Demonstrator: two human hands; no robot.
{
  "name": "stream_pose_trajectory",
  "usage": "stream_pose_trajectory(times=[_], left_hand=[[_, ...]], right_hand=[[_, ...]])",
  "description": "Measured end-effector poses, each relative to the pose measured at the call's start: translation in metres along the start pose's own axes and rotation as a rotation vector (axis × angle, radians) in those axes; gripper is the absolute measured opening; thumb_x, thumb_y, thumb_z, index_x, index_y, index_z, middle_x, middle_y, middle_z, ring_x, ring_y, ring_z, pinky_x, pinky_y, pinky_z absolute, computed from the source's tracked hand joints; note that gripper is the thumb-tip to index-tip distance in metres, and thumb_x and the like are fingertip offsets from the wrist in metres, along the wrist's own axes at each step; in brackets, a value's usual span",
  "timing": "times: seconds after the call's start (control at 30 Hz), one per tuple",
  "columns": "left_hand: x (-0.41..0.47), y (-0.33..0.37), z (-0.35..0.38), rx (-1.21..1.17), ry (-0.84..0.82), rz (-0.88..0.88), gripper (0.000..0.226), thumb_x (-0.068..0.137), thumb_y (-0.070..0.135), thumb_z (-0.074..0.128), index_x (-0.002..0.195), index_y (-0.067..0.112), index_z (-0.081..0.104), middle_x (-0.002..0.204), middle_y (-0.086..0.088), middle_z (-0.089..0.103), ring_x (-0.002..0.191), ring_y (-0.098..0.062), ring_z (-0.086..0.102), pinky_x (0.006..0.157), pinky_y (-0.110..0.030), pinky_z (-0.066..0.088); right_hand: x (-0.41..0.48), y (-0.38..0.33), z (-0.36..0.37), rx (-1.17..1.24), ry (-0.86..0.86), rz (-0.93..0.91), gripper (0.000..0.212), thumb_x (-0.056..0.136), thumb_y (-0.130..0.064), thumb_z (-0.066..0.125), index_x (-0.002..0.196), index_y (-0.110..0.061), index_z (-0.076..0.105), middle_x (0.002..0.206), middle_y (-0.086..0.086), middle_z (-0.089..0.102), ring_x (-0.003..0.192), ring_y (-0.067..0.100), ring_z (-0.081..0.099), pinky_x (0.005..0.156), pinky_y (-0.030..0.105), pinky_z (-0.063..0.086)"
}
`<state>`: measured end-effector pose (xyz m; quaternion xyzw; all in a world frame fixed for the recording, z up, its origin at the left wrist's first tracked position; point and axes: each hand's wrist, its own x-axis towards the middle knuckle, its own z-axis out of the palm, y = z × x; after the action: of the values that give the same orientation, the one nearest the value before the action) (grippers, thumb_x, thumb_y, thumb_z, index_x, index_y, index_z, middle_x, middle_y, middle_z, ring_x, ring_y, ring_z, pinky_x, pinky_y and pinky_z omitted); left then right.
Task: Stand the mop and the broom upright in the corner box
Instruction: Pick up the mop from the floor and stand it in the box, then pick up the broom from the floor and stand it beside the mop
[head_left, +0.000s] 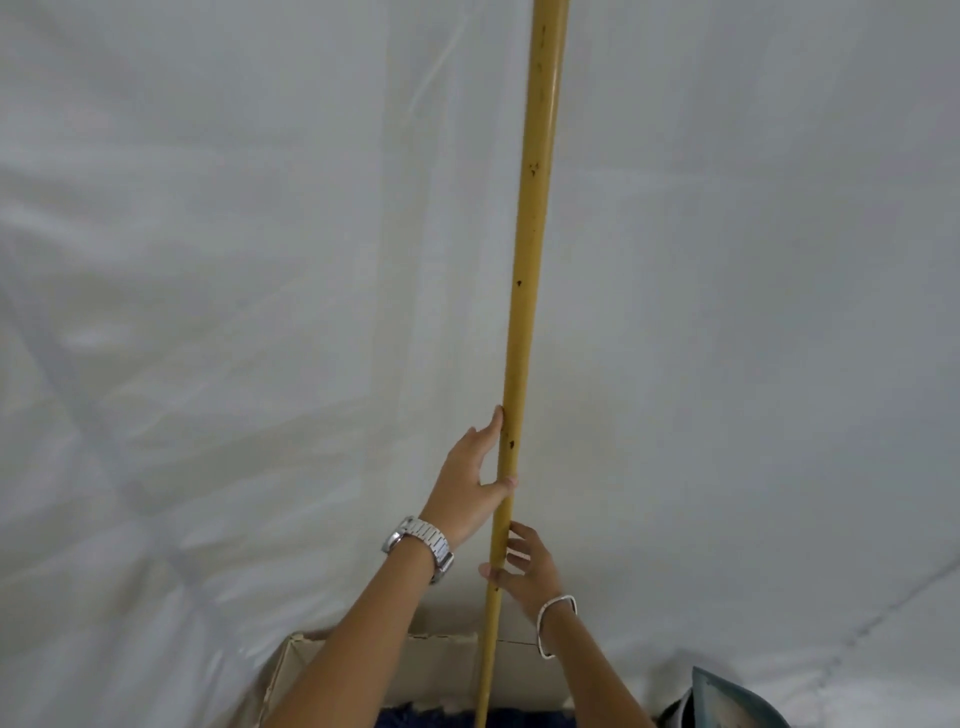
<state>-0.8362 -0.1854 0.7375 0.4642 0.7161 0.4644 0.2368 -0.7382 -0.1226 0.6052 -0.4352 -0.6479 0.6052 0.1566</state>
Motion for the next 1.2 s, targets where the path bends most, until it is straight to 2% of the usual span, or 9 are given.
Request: stream_pose_trajectory(times=[0.2, 0.4, 0.63, 0.8, 0.93, 1.03, 1.07, 1.13, 1.2], left_hand=[[0.002, -0.008, 0.020, 0.178, 0.006, -0.026, 0.085, 0.084, 0.022, 0.058, 0.134, 0.044, -0.007, 0.154, 0.004, 0.018, 0.142, -0.021, 0.008, 0.112, -0.056, 0.017], [-0.034, -0.013, 0.012, 0.033, 0.134, -0.029, 0.074, 0.085, 0.012, 0.058, 0.143, 0.025, 0.014, 0.151, 0.001, 0.025, 0.138, -0.017, 0.025, 0.111, -0.034, 0.022], [-0.071, -0.002, -0.012, 0.243, -0.031, -0.187, 0.067, 0.093, 0.031, 0.043, 0.144, 0.018, 0.003, 0.155, -0.007, 0.013, 0.142, -0.020, 0.010, 0.116, -0.041, 0.013], [-0.094, 0.045, 0.013, 0.397, 0.038, -0.117, 0.056, 0.095, 0.031, 0.033, 0.144, 0.014, 0.010, 0.153, -0.009, 0.022, 0.142, -0.023, 0.012, 0.114, -0.050, 0.015], [-0.140, 0.085, 0.075, 0.413, 0.010, -0.049, 0.051, 0.096, 0.031, 0.031, 0.143, 0.016, 0.019, 0.153, -0.005, 0.023, 0.142, -0.022, 0.014, 0.113, -0.051, 0.014], [-0.177, 0.107, 0.130, 0.495, -0.079, 0.061, 0.054, 0.095, 0.042, 0.018, 0.143, 0.019, 0.019, 0.153, -0.002, 0.020, 0.142, -0.020, 0.014, 0.115, -0.047, 0.009], [-0.189, 0.113, 0.145, 0.524, -0.099, 0.071, 0.060, 0.092, 0.048, 0.009, 0.142, 0.019, 0.024, 0.152, -0.003, 0.024, 0.141, -0.022, 0.019, 0.114, -0.047, 0.011], [-0.211, 0.126, 0.174, 0.558, -0.183, 0.073, 0.072, 0.089, 0.053, 0.000, 0.132, 0.015, 0.044, 0.140, -0.009, 0.046, 0.130, -0.027, 0.041, 0.106, -0.053, 0.029], [-0.230, 0.136, 0.197, 0.605, -0.217, 0.059, 0.071, 0.093, 0.046, 0.002, 0.117, 0.014, 0.060, 0.122, -0.011, 0.063, 0.113, -0.029, 0.058, 0.094, -0.053, 0.043]], right_hand=[[-0.014, -0.003, -0.010, -0.038, -0.032, 0.020, 0.082, 0.075, -0.019, 0.072, 0.141, -0.019, 0.023, 0.147, 0.010, 0.032, 0.131, 0.027, 0.037, 0.103, 0.041, 0.040], [-0.047, -0.017, -0.034, -0.056, 0.012, -0.005, 0.073, 0.083, -0.032, 0.061, 0.142, -0.021, 0.019, 0.151, 0.009, 0.026, 0.134, 0.028, 0.033, 0.108, 0.041, 0.034], [-0.112, -0.068, -0.087, -0.140, 0.112, -0.065, 0.074, 0.081, -0.045, 0.058, 0.142, -0.025, 0.020, 0.150, 0.005, 0.029, 0.135, 0.024, 0.032, 0.110, 0.043, 0.033], [-0.181, -0.078, -0.125, -0.291, 0.234, -0.128, 0.070, 0.084, -0.051, 0.050, 0.142, -0.027, 0.019, 0.151, 0.002, 0.028, 0.137, 0.022, 0.030, 0.112, 0.043, 0.031], [-0.233, -0.057, -0.161, -0.598, 0.277, -0.132, 0.068, 0.084, -0.060, 0.036, 0.142, -0.030, 0.018, 0.152, 0.002, 0.026, 0.135, 0.024, 0.031, 0.111, 0.043, 0.031], [-0.265, -0.031, -0.194, -0.752, 0.331, -0.098, 0.093, 0.064, -0.079, 0.005, 0.141, -0.030, 0.018, 0.153, 0.004, 0.025, 0.135, 0.025, 0.031, 0.112, 0.041, 0.027], [-0.274, -0.022, -0.204, -0.794, 0.349, -0.095, 0.100, 0.059, -0.082, -0.003, 0.141, -0.030, 0.018, 0.153, 0.003, 0.025, 0.135, 0.025, 0.030, 0.113, 0.041, 0.026], [-0.293, -0.004, -0.227, -0.858, 0.386, -0.075, 0.101, 0.059, -0.082, -0.007, 0.141, -0.030, 0.019, 0.153, 0.002, 0.024, 0.137, 0.024, 0.028, 0.113, 0.039, 0.023], [-0.307, 0.011, -0.248, -0.895, 0.395, -0.045, 0.079, 0.076, -0.072, 0.010, 0.141, -0.029, 0.020, 0.153, 0.002, 0.024, 0.137, 0.023, 0.026, 0.113, 0.037, 0.021]])
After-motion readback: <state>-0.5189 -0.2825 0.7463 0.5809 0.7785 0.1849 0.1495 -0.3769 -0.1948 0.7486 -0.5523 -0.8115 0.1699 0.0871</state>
